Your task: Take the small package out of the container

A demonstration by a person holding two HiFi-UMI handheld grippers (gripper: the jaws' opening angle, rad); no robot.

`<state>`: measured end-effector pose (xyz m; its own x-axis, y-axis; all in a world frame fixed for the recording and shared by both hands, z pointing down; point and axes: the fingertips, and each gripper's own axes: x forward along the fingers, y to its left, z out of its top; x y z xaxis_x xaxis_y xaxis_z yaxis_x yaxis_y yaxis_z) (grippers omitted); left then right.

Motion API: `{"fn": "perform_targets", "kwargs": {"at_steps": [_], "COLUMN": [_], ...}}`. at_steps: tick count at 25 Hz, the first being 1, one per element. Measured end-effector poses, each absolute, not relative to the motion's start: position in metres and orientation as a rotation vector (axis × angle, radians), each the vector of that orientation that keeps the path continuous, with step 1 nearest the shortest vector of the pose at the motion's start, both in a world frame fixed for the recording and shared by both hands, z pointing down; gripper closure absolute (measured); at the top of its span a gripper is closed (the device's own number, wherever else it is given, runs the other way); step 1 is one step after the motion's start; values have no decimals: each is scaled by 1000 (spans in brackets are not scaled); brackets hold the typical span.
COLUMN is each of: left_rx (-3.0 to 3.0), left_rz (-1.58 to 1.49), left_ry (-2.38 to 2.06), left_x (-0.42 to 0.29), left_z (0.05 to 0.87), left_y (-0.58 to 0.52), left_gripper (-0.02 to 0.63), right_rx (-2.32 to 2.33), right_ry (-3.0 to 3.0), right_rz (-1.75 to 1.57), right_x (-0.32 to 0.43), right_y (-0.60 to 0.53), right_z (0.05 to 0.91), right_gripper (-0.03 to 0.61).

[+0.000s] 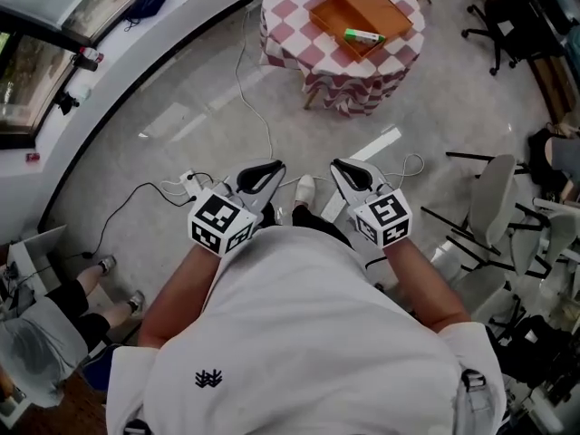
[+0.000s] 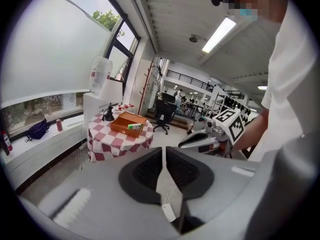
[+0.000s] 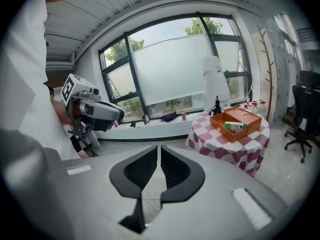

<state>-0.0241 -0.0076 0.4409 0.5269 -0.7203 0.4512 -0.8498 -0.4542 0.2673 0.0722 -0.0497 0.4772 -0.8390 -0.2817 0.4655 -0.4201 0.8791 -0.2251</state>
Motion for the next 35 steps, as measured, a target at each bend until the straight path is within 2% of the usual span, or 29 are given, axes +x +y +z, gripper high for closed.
{"fn": "perform_targets", "kwargs": {"at_steps": [10, 22, 30, 35], "left_rx": [2288, 2467, 2519, 2555], "left_rz": [344, 403, 454, 488], "left_ry": [-1250, -968, -845, -734], "left_x": [-81, -130, -159, -154], "left_z": [460, 453, 461, 470], "left_y": [-91, -220, -261, -282], "left_gripper": [534, 534, 534, 534], "right_rx": [564, 727, 664, 569], "right_ry": [-2538, -2284, -2103, -2001], "right_rz": [367, 154, 67, -21], "right_x": [51, 48, 36, 30], "right_y": [-155, -326, -385, -412], "right_z": [497, 530, 569, 589], "right_gripper": [557, 549, 537, 523]}}
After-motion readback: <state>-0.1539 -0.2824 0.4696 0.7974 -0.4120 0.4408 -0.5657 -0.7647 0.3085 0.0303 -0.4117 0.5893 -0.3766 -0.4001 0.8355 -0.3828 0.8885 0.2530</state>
